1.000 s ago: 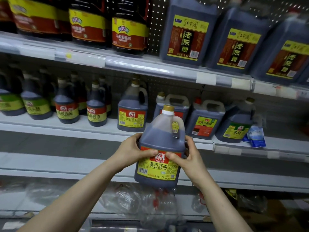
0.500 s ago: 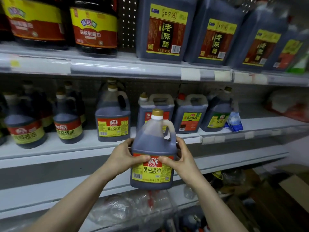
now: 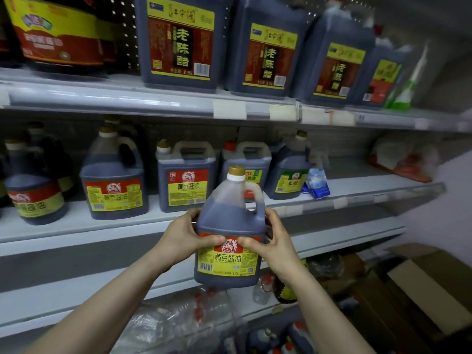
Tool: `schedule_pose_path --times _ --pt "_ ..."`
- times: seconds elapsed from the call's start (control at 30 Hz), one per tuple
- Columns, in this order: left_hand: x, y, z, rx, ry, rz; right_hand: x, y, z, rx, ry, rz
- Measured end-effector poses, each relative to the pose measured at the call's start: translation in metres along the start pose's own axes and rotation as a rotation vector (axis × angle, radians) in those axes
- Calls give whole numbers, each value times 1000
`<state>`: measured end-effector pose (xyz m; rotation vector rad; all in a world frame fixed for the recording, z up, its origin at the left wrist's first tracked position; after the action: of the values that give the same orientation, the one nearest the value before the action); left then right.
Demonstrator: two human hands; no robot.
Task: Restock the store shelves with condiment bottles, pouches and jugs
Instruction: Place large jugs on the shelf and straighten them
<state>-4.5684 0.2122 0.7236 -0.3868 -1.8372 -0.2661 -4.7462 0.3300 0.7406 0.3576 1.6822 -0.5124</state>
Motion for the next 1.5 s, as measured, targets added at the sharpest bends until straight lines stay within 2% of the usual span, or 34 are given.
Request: schedule_pose_path --times 0.27,0.5,0.93,1.5 --pt "42 11 82 84 26 6 -12 -23 -93 -90 28 -22" --pt "78 26 91 169 41 63 -35 -28 -115 -163 5 -79" --pt "138 31 33 266 -10 256 -93 -34 -87 -150 -79 -209" --pt "147 25 -71 385 67 297 -150 -59 5 -277 -146 -299"
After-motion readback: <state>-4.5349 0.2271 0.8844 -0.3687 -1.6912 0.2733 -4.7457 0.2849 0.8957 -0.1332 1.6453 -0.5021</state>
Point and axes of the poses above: each hand's wrist, its own y-axis away from the middle knuckle, its own z-axis out of the palm, x = y × z, the point moved 6 cm from there along -y, towards the middle knuckle, and after that the axes turned 11 degrees about x, right-handed, at the moved point
